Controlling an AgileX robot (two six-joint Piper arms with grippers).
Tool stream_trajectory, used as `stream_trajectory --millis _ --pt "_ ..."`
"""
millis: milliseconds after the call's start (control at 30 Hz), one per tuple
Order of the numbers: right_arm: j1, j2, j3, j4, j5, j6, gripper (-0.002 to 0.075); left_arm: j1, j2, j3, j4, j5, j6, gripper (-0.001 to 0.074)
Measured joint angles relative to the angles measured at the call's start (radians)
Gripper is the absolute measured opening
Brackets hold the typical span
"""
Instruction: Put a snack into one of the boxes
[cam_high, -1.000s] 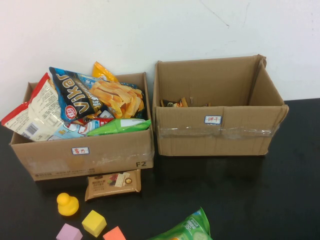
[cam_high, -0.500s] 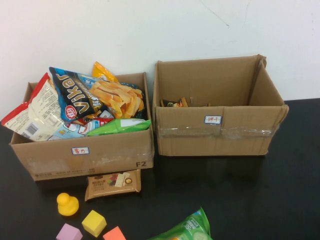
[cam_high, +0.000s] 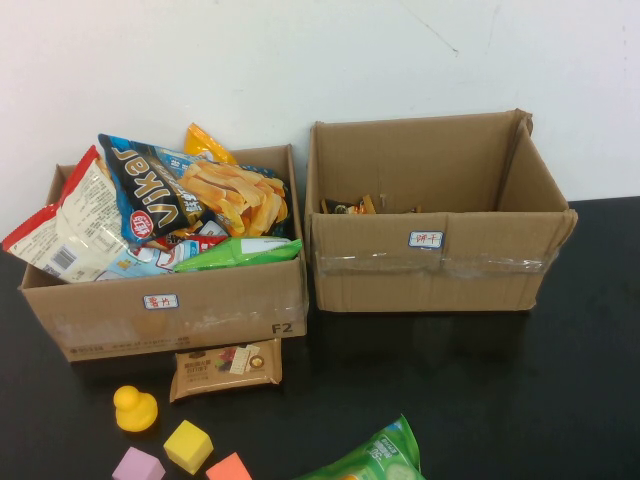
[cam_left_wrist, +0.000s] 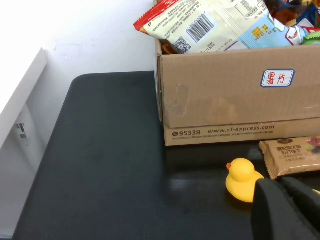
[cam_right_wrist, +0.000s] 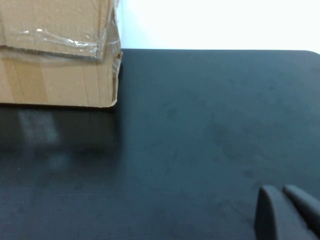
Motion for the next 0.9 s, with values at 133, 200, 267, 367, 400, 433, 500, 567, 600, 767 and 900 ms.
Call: stream_trajectory --millis 133,200,267,367,400,433,500,567,600,767,900 --pt "0.000 0.000 0.000 0.000 0.000 0.000 -0.0001 0.000 0.000 0.000 -0.067 0.000 -0.047 -0.0003" --pt "0.000 0.000 0.000 0.000 0.000 0.000 -0.0001 0.000 0.000 0.000 -0.283 0.000 -0.187 -0.0003" --pt "0.000 0.000 0.000 0.000 0.000 0.000 -0.0001 0.000 0.000 0.002 -0.486 0.000 -0.298 -0.0003" --pt "0.000 0.000 0.000 0.000 0.000 0.000 -0.0001 0.000 0.000 0.002 -0.640 -0.004 -0.355 -0.0003" --pt "0.000 0.000 0.000 0.000 0.000 0.000 -0.0001 0.000 0.000 0.002 -0.663 -0.010 -0.362 -0.0003" --pt "0.000 0.000 0.000 0.000 0.000 0.000 -0.0001 0.000 0.000 0.002 -0.678 -0.012 -0.364 -0.0003" --pt "0.000 0.000 0.000 0.000 0.000 0.000 -0.0001 0.000 0.000 0.002 -0.717 -0.024 -0.366 -0.0002" --pt "0.000 0.000 0.000 0.000 0.000 0.000 -0.0001 0.000 0.000 0.002 -0.758 -0.045 -0.366 -0.0002" --pt "0.000 0.000 0.000 0.000 0.000 0.000 -0.0001 0.000 0.000 0.002 -0.779 -0.055 -0.347 -0.0003" --pt "0.000 0.000 0.000 0.000 0.000 0.000 -0.0001 -0.013 0.011 -0.117 -0.777 0.096 0.000 -0.0003" --pt "0.000 0.000 0.000 0.000 0.000 0.000 -0.0001 -0.013 0.174 -0.364 -0.583 0.339 0.106 -0.0003"
